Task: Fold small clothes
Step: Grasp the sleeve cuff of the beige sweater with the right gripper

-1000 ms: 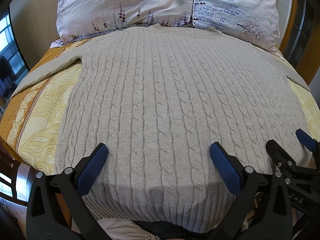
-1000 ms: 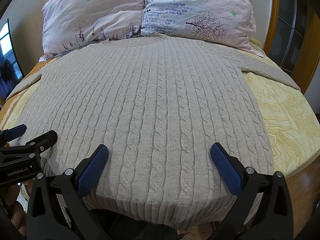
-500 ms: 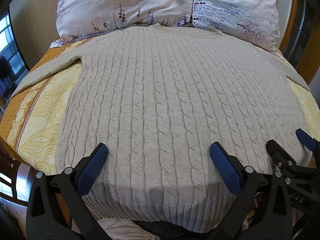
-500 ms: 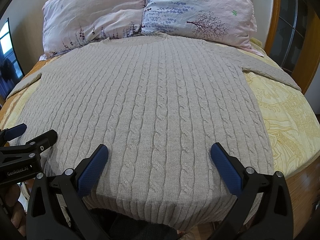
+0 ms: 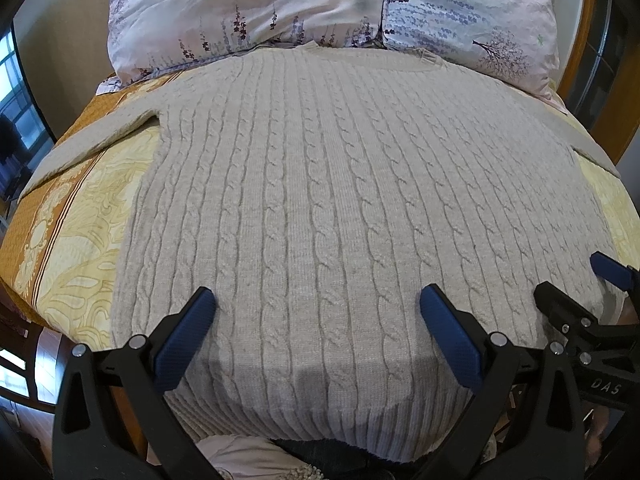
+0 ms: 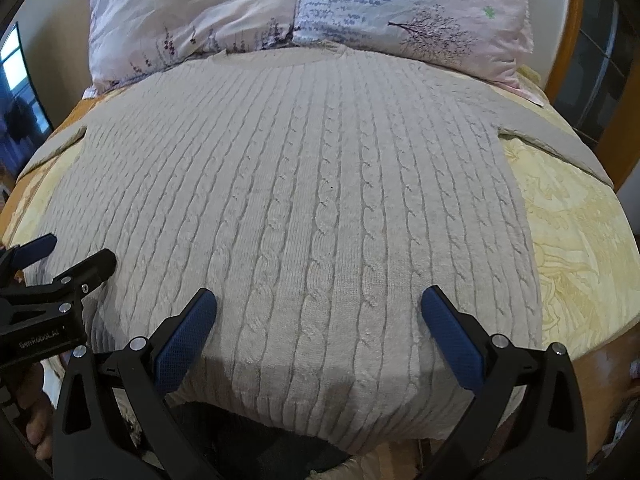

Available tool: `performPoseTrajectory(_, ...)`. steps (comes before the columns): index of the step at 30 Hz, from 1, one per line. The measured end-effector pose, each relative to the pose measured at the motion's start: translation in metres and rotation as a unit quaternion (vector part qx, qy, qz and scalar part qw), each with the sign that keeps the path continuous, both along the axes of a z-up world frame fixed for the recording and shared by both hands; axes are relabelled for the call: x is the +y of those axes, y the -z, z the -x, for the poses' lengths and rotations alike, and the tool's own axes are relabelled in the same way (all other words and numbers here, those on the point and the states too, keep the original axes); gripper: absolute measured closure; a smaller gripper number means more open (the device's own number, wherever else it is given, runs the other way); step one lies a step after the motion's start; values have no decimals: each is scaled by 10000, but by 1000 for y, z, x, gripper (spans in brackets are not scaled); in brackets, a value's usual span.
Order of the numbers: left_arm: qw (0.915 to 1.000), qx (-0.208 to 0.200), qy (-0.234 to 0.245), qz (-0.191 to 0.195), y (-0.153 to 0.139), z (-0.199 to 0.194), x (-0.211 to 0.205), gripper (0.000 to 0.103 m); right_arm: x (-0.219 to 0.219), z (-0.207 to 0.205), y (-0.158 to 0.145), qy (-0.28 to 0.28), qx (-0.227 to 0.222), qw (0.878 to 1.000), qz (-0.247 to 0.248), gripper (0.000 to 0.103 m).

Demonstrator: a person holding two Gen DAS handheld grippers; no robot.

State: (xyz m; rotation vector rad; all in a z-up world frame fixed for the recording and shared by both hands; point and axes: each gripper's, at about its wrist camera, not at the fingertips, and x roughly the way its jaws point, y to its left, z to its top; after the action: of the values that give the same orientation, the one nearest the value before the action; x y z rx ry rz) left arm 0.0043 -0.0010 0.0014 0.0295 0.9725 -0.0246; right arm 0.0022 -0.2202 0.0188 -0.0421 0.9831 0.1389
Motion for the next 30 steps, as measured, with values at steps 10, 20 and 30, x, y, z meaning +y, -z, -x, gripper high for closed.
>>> performPoseTrajectory(10, 9999, -58, 107, -73, 0, -10, 0, 2, -10, 1, -3, -643, -304, 9973, -166, 1)
performPoseTrajectory(20, 9996, -111, 265, 23, -18, -49, 15, 2, -137, -68, -37, 856, -359, 9735, -2091, 2)
performPoseTrajectory(30, 9956, -735, 580, 103, -52, -85, 26, 2, -257, -137, 1, 2703, 127, 8984, -3458, 34)
